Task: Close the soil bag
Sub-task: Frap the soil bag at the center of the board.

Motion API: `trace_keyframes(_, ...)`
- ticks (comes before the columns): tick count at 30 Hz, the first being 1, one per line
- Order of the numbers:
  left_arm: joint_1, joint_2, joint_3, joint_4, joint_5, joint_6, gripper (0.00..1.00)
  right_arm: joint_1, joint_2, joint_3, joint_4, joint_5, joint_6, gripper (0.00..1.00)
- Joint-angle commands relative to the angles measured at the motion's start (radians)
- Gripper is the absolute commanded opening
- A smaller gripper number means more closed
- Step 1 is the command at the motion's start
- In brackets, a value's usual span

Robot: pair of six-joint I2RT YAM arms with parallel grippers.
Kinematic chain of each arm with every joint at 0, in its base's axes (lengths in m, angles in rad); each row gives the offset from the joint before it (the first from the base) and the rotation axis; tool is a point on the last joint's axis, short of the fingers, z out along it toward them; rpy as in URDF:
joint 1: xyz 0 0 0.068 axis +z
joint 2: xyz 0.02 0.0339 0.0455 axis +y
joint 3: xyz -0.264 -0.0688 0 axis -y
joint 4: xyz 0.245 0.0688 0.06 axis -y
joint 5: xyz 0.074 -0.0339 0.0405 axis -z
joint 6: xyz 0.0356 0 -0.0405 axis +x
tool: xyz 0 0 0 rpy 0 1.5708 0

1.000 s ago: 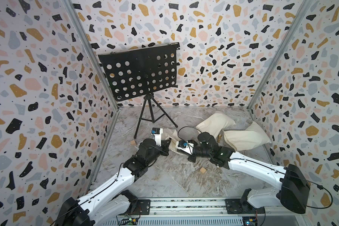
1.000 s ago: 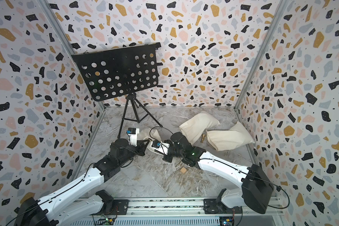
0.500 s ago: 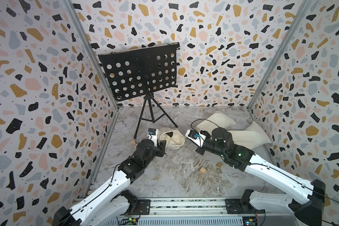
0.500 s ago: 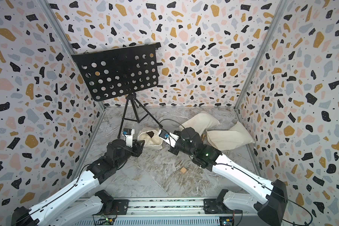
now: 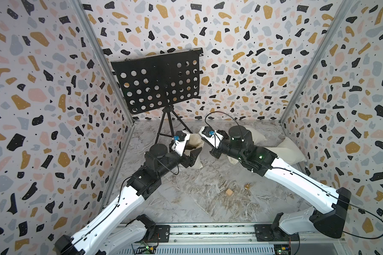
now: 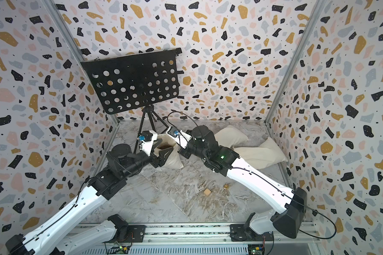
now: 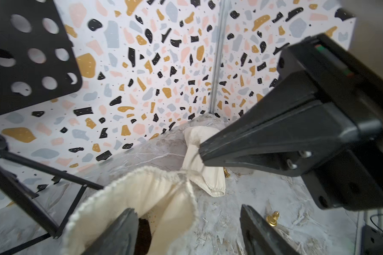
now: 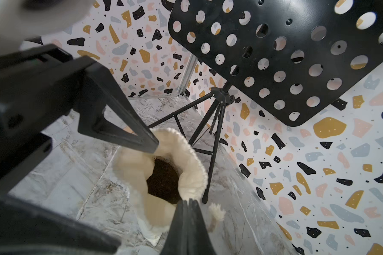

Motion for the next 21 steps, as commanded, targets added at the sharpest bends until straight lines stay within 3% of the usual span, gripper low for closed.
trace_keyframes(1, -0.008, 0.055, 0.056, 0.067, 0.137, 0.083, 0.74, 0.0, -0.017, 0.06, -0.019, 0.02, 0.024, 0.0)
trace_keyframes(7, -0.012, 0.138, 0.119, 0.083, 0.111, 0.119, 0.73, 0.0, -0.036, 0.066, -0.01, 0.028, 0.042, 0.0)
trace_keyframes(12, -0.011, 0.126, 0.095, 0.156, 0.109, 0.126, 0.73, 0.0, -0.071, 0.063, -0.001, 0.009, 0.048, 0.0)
trace_keyframes(21, -0.011, 0.155, 0.115, 0.156, 0.142, 0.138, 0.57, 0.001, -0.085, 0.061, 0.002, -0.031, 0.072, 0.0)
